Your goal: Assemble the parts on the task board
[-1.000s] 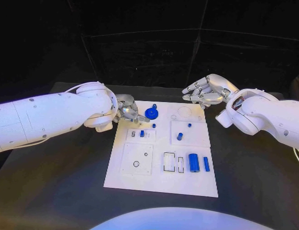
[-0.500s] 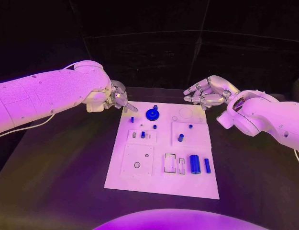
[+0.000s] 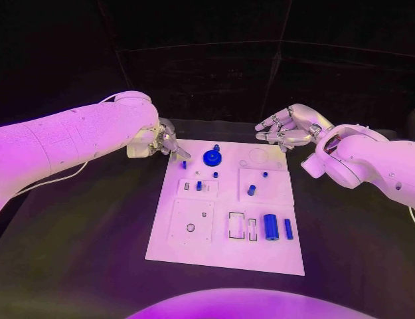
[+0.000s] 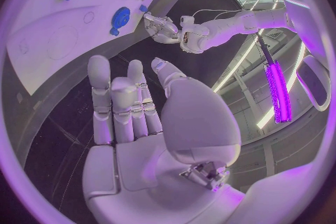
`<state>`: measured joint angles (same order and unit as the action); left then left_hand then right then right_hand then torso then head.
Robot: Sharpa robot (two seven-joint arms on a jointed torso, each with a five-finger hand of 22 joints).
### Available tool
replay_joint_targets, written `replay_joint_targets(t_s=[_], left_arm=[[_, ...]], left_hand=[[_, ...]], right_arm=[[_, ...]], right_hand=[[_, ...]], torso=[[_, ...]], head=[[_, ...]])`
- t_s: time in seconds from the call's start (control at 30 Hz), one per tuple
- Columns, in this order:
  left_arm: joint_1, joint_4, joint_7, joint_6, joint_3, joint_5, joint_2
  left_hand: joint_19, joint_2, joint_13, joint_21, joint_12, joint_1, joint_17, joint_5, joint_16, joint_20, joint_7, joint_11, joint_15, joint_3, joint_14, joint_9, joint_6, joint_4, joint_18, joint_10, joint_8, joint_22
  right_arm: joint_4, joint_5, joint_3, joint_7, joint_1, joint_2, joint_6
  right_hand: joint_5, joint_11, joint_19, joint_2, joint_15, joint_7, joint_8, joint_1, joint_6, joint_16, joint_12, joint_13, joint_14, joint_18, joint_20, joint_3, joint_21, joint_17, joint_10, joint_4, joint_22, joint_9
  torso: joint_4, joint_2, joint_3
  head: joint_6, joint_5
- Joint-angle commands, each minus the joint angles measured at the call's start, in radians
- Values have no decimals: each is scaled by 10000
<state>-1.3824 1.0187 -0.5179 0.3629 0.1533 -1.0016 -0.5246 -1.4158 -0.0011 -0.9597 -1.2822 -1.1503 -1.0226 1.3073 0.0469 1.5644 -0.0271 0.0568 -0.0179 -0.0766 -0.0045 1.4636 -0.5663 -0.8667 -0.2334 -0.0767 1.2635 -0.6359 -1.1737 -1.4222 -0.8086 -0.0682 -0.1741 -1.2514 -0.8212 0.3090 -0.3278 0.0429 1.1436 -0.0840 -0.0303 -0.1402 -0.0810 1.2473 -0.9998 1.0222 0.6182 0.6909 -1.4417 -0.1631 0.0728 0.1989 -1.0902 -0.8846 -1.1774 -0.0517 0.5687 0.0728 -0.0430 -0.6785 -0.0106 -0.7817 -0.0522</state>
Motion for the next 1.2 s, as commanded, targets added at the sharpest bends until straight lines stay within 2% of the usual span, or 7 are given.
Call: replay_joint_targets(t_s=[0.03, 0.37, 0.7, 1.2], left_arm=[[37, -178, -1, -47, -9, 65, 114], [106, -265, 3, -170, -11, 65, 277], [115, -216, -31, 93, -11, 65, 356], [143, -195, -59, 330, -9, 66, 418]], left_hand=[[-79, 41, -11, -42, -53, -52, 2635, -3, 64, 0, -28, -3, -49, -76, 1072, -33, -73, -5, -87, 57, -57, -11], [-112, 102, -54, -94, -96, -72, 2635, -3, 64, 29, -68, -38, -78, -253, 1072, -107, -116, -79, -71, 86, -178, -93], [-121, 152, -50, -109, -100, -181, 2635, -1, 64, 45, -87, -55, -94, -320, 1072, -150, -119, -60, -65, 86, -241, -120], [-120, 316, -46, -109, -107, -561, 2635, 0, 64, 69, -104, -73, -113, -379, 1072, -228, -67, 98, -62, 84, -340, -141]], right_arm=[[-31, -11, 6, -67, -17, 17, -59], [-32, -11, 6, -66, -17, 38, -60], [-21, -11, 6, -60, -17, 49, -70], [-10, -11, 6, -60, -17, 76, -86]], right_hand=[[-35, 23, 26, 21, -10, 36, 29, -105, 66, -39, -39, -17, -52, -72, 34, 2, 36, -14, -48, -50, -8, 6], [-66, 22, 35, 25, -12, 36, 29, -100, 68, -43, -39, -24, -55, -70, 33, 7, 36, -17, -48, -52, -1, 6], [-113, 21, 39, 25, -14, 37, 28, -96, 69, -43, -39, -33, -60, -71, 31, 12, 45, -27, -47, -53, -11, 7], [-163, 19, 48, 26, -15, 37, 27, -86, 70, -53, -39, -44, -63, -70, 29, 21, 49, -25, -46, -53, -10, 8]], torso=[[-9, 10, 3], [-6, 19, 9], [-14, 19, -1], [-5, 23, 5]], head=[[-11, 5], [-23, -8], [-47, 8], [-68, 9]])
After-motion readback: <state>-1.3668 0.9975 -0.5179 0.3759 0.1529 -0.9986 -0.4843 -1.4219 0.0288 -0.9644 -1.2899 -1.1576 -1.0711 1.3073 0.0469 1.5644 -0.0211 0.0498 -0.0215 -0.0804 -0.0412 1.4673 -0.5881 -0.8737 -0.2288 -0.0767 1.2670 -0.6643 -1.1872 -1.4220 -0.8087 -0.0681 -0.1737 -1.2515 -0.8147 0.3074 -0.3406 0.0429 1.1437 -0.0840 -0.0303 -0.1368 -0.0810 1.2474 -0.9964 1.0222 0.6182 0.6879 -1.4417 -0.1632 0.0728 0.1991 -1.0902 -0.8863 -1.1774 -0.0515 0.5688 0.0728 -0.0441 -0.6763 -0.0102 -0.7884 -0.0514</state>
